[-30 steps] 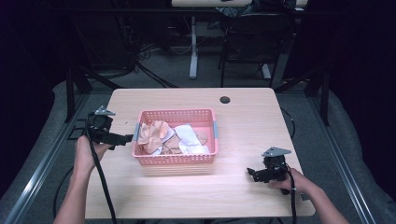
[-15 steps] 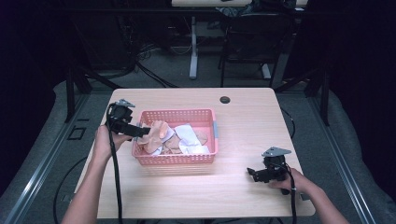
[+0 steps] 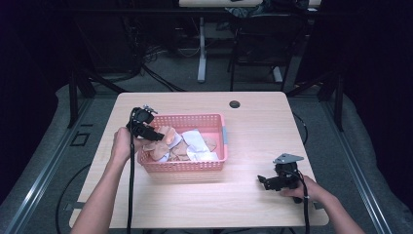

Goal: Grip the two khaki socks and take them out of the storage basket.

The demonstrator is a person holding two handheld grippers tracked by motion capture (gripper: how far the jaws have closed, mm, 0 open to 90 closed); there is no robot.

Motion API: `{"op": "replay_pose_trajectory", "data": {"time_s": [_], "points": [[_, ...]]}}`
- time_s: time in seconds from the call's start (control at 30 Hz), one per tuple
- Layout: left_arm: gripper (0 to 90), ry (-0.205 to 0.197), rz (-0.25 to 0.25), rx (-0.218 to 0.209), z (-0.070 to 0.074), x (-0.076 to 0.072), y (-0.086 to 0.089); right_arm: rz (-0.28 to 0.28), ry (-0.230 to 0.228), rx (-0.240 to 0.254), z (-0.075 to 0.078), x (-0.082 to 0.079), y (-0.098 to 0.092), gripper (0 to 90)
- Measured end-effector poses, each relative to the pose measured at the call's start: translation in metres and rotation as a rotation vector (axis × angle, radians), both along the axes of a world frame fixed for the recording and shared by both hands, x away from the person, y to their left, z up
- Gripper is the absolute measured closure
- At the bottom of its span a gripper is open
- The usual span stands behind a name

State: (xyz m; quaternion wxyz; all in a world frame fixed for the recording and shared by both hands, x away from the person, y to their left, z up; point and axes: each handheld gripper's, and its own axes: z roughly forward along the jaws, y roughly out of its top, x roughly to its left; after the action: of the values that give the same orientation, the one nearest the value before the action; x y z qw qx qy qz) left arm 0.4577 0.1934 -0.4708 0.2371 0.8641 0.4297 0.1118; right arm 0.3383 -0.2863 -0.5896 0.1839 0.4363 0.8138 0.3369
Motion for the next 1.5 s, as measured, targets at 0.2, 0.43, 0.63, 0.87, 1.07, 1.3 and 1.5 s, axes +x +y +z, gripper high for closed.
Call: {"op": "replay_pose_trajectory", "data": {"time_s": [0.2, 0.43, 0.63, 0.87, 1.07, 1.3, 1.5], "points": [[46.8, 0.031, 0.009, -0.029, -0.008, 0.009, 0.001, 0.002, 0.000, 0.003, 0.000, -0.001, 0.000, 0.0], [57.0, 0.042, 0.021, 0.016, -0.015, 0.015, -0.003, 0.005, 0.002, 0.009, 0.000, 0.000, 0.000, 0.0], [81.5, 0.024, 0.010, 0.039, -0.012, 0.013, -0.010, 0.005, 0.002, 0.009, 0.000, 0.000, 0.000, 0.0], [86.2, -0.007, -0.008, 0.019, 0.009, 0.009, -0.015, 0.005, 0.002, 0.010, 0.000, 0.000, 0.000, 0.0], [86.5, -0.034, -0.029, 0.007, 0.030, 0.001, -0.023, 0.006, 0.002, 0.007, 0.000, 0.000, 0.000, 0.0], [86.4, -0.049, -0.050, -0.003, 0.047, -0.003, -0.025, 0.010, 0.003, 0.001, 0.000, 0.001, -0.001, 0.0], [86.4, -0.062, -0.057, -0.004, 0.058, -0.006, -0.027, 0.010, -0.002, 0.010, 0.000, 0.000, 0.000, 0.0]]}}
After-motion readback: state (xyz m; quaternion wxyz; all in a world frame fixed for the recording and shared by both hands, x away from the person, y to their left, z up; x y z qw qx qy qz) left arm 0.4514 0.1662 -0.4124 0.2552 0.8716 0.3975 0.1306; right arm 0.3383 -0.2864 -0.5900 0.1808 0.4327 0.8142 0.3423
